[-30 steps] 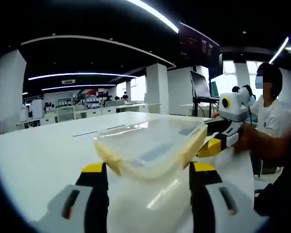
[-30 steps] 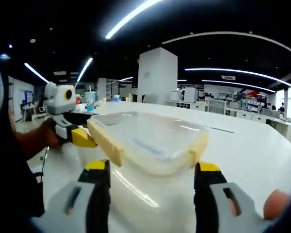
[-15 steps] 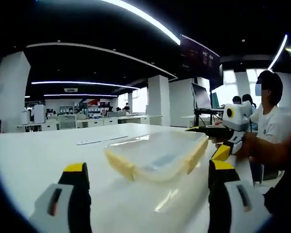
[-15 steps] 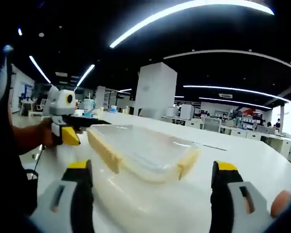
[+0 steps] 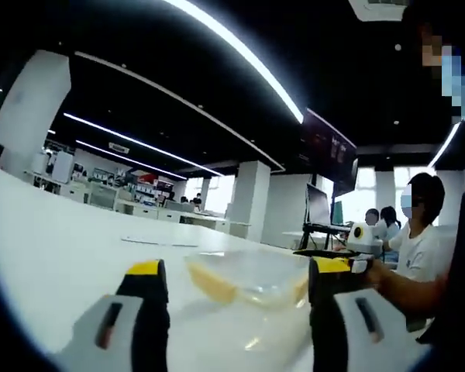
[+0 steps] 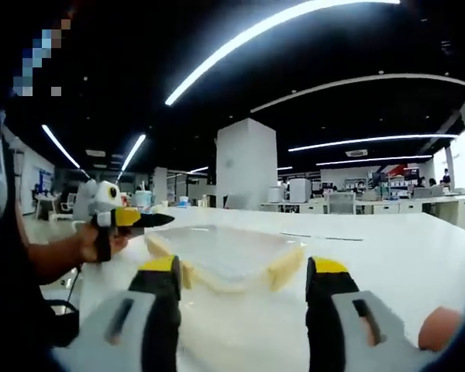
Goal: Snap each plastic latch of the storage box into its locked position after aligning the lid with the box until every specified latch is closed and the lid sits flush.
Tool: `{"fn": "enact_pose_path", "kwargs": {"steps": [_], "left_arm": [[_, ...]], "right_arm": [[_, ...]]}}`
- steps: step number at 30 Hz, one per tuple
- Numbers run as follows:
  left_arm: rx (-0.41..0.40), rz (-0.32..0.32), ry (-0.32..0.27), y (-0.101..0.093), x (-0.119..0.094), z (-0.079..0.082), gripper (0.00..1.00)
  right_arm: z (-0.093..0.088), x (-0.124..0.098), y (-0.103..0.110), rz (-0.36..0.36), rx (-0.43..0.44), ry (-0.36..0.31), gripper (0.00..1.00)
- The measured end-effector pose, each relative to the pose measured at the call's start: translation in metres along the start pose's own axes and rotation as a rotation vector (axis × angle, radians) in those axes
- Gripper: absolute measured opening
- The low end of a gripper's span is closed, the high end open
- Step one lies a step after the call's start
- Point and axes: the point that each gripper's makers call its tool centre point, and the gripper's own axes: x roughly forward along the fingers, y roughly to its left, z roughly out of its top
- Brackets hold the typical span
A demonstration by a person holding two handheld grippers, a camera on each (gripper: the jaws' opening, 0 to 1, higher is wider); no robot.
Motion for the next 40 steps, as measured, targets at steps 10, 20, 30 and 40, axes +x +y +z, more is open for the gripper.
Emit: {"fn": "enact_pose_path", "kwargs": {"steps": [10, 20, 30, 40], "left_arm": [[0.006, 0.036, -0.032, 0.007, 0.001, 0.003, 1.00], [0.201, 0.070, 0.108, -0.024, -0.022, -0.014, 0.91], [0.260, 0.150, 0.069, -0.029, -0.051, 0.026, 1.00], [0.245, 0.194, 0.175, -0.018, -0.059, 0.021, 1.00]], "right_arm": [[0.021, -0.006, -0.007, -0.074, -0.051, -0.105, 0.87], [0.001, -0.026, 0.041, -0.124, -0.155, 0.079, 0.99], [0.007, -0.052, 0.048, -0.183, -0.105, 0.118, 1.00], [-0.014, -0.048, 0.027, -0.244, -0.095, 0.233, 1.00]]}}
